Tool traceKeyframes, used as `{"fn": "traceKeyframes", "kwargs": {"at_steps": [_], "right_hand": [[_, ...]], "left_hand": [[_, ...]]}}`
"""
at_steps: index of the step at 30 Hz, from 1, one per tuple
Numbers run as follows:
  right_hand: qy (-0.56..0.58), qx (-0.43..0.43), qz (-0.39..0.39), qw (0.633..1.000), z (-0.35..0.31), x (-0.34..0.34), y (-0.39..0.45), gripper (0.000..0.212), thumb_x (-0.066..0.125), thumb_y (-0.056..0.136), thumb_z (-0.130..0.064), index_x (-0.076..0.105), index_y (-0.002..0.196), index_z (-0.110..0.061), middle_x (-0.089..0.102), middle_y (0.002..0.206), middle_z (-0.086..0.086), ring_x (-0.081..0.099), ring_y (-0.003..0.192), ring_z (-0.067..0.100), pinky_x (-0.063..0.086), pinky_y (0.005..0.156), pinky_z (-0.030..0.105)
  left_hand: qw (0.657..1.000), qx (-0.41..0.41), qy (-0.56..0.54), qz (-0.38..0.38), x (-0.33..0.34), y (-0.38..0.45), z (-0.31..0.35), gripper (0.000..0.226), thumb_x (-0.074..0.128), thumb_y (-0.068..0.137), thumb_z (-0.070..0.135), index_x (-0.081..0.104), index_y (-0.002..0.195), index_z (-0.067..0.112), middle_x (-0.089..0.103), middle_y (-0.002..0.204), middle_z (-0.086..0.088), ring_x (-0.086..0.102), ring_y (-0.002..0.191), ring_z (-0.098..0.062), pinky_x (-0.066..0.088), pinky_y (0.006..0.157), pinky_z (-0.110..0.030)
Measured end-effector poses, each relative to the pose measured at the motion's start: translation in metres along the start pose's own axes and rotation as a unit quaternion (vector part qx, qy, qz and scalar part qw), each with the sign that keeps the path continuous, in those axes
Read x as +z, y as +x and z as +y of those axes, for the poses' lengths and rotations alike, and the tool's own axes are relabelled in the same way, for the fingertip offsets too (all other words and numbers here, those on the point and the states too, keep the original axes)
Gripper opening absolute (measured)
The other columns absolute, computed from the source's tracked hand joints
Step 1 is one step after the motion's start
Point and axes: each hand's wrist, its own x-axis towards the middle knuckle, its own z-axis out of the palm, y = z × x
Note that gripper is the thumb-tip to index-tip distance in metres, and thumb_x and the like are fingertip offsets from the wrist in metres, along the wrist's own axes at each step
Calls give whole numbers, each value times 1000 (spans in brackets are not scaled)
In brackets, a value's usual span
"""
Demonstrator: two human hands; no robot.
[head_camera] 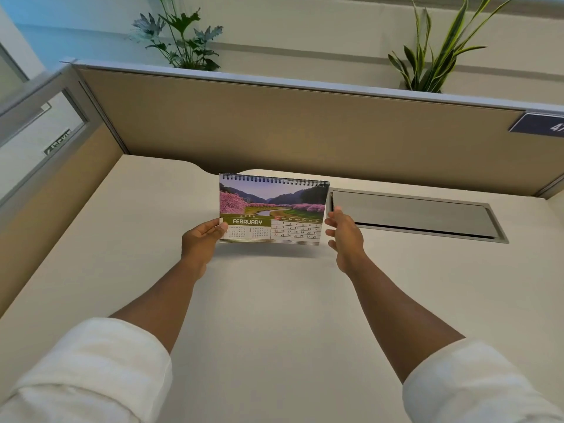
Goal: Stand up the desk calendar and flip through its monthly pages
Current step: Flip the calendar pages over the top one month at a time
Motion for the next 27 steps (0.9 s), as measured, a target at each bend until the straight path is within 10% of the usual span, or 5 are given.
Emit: {"fn": "traceKeyframes", "kwargs": {"at_steps": [11,18,27], "right_hand": [[7,-19,-72,997,7,1,-7,55,39,95,-60,65,114,-15,73,105,8,66,102,25,47,98,44],[114,-30,-218,969,-9,4,-16,81,18,93,-70,63,126,-11,67,121,22,63,113,40,44,106,52],[230,-71,-231,943,-48,16,-15,85,29,83,-82,68,104,-9,70,105,14,64,92,25,44,77,36]], "left_hand": [[1000,-4,5,-14,-1,-10,4,21,59,91,43,68,102,27,71,98,7,64,94,-10,46,83,-27],[999,-34,-16,-31,-8,-11,7,64,18,93,67,64,120,30,67,114,5,58,108,-17,41,98,-40],[999,-29,-20,-21,-8,-9,7,35,60,88,49,66,114,25,69,107,2,60,108,-17,44,88,-36]]}}
